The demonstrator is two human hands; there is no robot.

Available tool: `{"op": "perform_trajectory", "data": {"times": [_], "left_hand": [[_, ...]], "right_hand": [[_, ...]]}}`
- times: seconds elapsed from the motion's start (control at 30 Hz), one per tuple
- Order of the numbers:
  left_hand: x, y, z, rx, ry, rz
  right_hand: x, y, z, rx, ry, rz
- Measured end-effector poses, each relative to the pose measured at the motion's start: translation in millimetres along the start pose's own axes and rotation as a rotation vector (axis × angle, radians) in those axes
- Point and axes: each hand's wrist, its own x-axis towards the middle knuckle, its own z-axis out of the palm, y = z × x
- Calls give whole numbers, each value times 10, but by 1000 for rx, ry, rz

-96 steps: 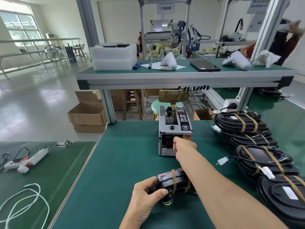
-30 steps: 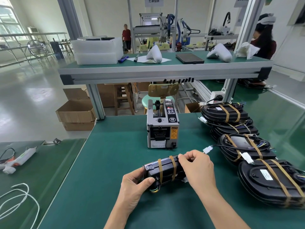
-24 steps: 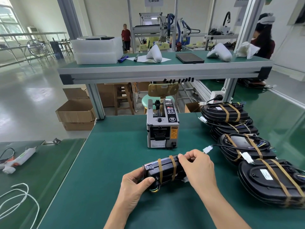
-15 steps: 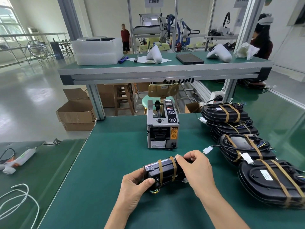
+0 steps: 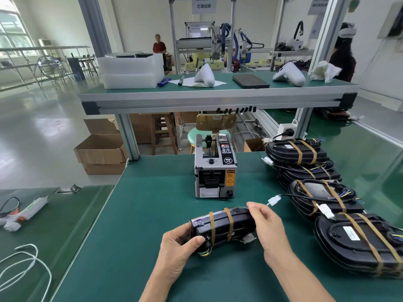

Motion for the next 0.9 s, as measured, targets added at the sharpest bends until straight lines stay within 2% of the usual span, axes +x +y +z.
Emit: {"op": "perform_trajectory", "data": {"times": [0.13,0.27,0.57,0.8,0.9], "left_hand": [[0,-13,-10,5,-7,-1],[4,-60,-50,43,1,0],[31,-178,-45,317,-61,-12],[53,-201,-55,273,38,-1],[49,-163,-59,286,-2,47]], "right_hand": [[-36,79,13,-92,-162,143],[-77,-30,25,-268,-232,7],[-328,-580,213,-778,-48,-570],[-281,-570,313,-804,-52,-583],[-269,-557,333,-824,-63,-616]]}}
